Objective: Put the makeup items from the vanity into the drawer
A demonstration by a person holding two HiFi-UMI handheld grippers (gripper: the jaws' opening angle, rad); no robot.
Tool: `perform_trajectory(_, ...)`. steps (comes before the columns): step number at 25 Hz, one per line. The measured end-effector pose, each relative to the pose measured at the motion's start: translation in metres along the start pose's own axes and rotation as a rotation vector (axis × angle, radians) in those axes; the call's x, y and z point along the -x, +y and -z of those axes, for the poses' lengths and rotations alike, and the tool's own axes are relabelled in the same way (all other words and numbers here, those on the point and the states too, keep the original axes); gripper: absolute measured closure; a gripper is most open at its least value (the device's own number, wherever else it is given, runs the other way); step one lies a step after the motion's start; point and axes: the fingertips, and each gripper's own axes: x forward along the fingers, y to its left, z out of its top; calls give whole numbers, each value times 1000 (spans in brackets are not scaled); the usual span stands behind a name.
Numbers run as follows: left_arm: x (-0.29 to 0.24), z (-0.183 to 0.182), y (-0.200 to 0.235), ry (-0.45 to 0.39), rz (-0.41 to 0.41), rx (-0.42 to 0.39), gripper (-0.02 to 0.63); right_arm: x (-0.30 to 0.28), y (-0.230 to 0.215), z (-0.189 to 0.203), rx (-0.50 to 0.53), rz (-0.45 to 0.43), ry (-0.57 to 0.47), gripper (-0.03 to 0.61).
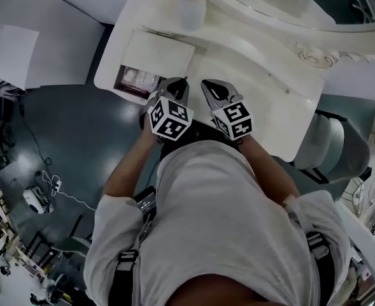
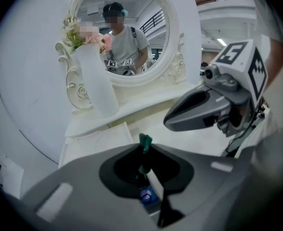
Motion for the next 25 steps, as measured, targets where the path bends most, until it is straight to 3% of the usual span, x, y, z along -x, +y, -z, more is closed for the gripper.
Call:
perform_trajectory(4, 4, 18, 6, 35, 50, -47, 568, -16, 16, -5, 29, -34, 23, 580)
perform_trajectory(11, 7, 44, 12, 93, 176, -279, 568, -39, 39, -11, 37, -66, 41, 580)
perform_trajectory(16, 8, 63, 32, 153, 270, -487, 568, -52, 40, -14, 18, -34, 47, 580)
perform_trajectory(20, 6, 78, 49, 194, 332, -593, 567, -61, 39, -20, -10, 0, 33, 580)
perform_trajectory(25, 3, 89, 56, 192, 372, -765, 568, -68, 36, -20, -52, 45, 33, 580)
